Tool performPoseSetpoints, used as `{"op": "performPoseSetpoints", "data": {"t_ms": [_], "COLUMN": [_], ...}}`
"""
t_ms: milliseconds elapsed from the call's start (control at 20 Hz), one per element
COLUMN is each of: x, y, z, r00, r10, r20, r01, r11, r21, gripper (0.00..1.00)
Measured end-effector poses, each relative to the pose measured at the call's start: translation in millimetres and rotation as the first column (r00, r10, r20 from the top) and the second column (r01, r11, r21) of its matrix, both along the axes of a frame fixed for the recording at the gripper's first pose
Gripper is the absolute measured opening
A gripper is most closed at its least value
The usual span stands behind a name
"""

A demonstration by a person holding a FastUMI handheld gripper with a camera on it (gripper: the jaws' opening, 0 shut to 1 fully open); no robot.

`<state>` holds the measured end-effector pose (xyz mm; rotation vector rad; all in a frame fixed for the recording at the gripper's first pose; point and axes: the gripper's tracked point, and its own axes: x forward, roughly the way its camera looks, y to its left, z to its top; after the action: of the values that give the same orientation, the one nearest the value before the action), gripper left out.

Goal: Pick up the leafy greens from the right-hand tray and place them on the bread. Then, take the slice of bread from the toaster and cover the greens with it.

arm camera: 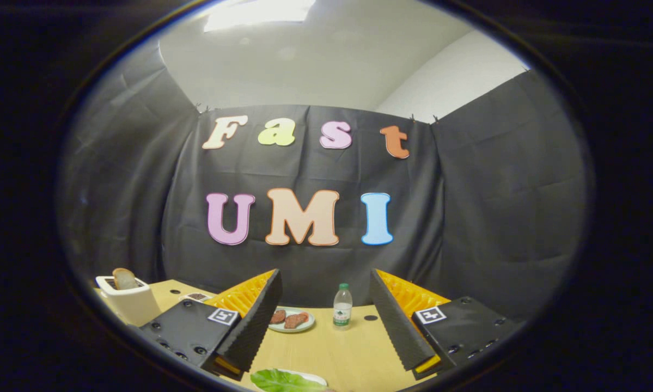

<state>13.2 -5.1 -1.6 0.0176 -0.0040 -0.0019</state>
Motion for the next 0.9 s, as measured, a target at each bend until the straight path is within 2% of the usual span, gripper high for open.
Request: {"op": "performPoseSetpoints", "data": {"t_ms": [900], "x": [-23.1], "y": [-4.6], "z": [9.2], "r00": [1.0], "r10": [-0.007], "r20": [0.001], "r01": [0.007], "r11": [1.0], "r21": [0.007], "gripper": [1.0]}}
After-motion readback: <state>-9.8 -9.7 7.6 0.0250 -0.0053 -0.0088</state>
